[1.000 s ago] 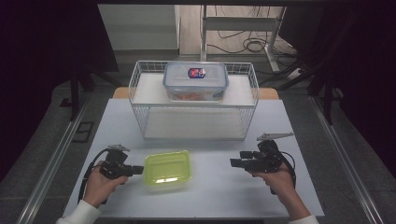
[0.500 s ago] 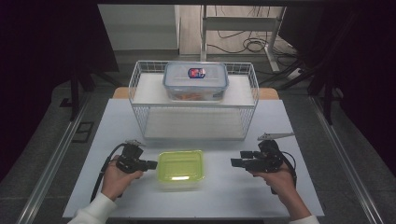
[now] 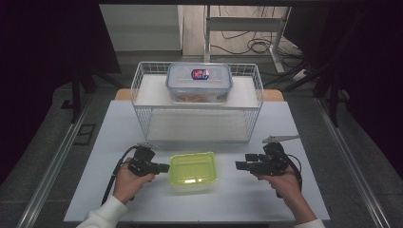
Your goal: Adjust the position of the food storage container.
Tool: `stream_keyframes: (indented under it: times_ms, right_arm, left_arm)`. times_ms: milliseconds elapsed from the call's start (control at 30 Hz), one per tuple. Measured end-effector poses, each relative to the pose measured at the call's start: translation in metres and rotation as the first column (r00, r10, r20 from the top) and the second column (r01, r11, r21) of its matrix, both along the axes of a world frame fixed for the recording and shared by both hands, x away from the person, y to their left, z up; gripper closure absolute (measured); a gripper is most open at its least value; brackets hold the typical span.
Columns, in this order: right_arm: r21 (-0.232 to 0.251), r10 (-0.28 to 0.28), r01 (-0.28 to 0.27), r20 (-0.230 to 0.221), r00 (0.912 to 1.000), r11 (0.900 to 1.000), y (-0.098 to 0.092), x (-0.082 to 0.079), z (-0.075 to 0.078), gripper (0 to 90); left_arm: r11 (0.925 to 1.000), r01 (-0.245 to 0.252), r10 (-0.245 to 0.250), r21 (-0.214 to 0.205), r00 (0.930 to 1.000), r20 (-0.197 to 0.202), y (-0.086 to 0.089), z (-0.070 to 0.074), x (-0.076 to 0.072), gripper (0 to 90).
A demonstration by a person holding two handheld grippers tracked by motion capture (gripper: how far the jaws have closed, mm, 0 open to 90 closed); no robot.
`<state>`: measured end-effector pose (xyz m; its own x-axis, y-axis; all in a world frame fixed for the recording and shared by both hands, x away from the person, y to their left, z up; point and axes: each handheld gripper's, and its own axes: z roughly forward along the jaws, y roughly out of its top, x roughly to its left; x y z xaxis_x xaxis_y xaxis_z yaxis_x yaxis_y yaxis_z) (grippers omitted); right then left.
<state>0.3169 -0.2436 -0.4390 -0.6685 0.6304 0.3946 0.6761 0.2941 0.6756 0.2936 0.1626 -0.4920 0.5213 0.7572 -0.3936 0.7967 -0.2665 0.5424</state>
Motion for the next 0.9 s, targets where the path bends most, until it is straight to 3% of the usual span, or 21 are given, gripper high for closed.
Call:
stream_keyframes:
  times_ms: [167, 300, 367, 433, 500, 633, 900]
  right_arm:
    - [-0.012, -0.017, 0.017, 0.015, 0.9997, 0.9998, 0.0, 0.0, -0.001, 31.1]
    - [0.013, -0.03, 0.03, 0.017, 0.9994, 0.9995, -0.001, 0.0, -0.004, 26.2]
    - [0.027, -0.037, 0.037, 0.016, 0.9992, 0.999, -0.002, -0.001, -0.004, 24.4]
    - [0.048, -0.049, 0.048, 0.016, 0.9987, 0.9977, -0.003, -0.002, -0.005, 23.0]
    - [0.059, -0.052, 0.051, 0.01, 0.9986, 0.9969, -0.003, -0.002, -0.007, 22.3]
    - [0.062, -0.042, 0.042, -0.001, 0.9991, 0.9972, -0.001, -0.001, -0.01, 22.3]
    - [0.06, -0.014, 0.015, -0.018, 0.9997, 0.9981, 0.005, -0.001, -0.016, 22.3]
  left_arm:
    - [0.9984, -0.05, 0.051, -0.024, 0.9985, 0.018, 0.011, 0.003, -0.003, 85.9]
    - [0.9925, -0.095, 0.1, -0.077, 0.9935, 0.055, 0.023, 0.011, -0.009, 67.4]
    - [0.9877, -0.109, 0.116, -0.112, 0.9919, 0.053, 0.028, 0.015, -0.012, 52.8]
    - [0.9838, -0.137, 0.144, -0.115, 0.9885, 0.048, 0.031, 0.018, -0.014, 35.7]
    - [0.981, -0.135, 0.142, -0.14, 0.989, 0.043, 0.034, 0.019, -0.016, 29.5]
    - [0.9711, -0.123, 0.131, -0.204, 0.991, 0.027, 0.036, 0.022, -0.019, 22.6]
    - [0.9656, -0.125, 0.137, -0.228, 0.9898, 0.039, 0.039, 0.023, -0.022, 18.5]
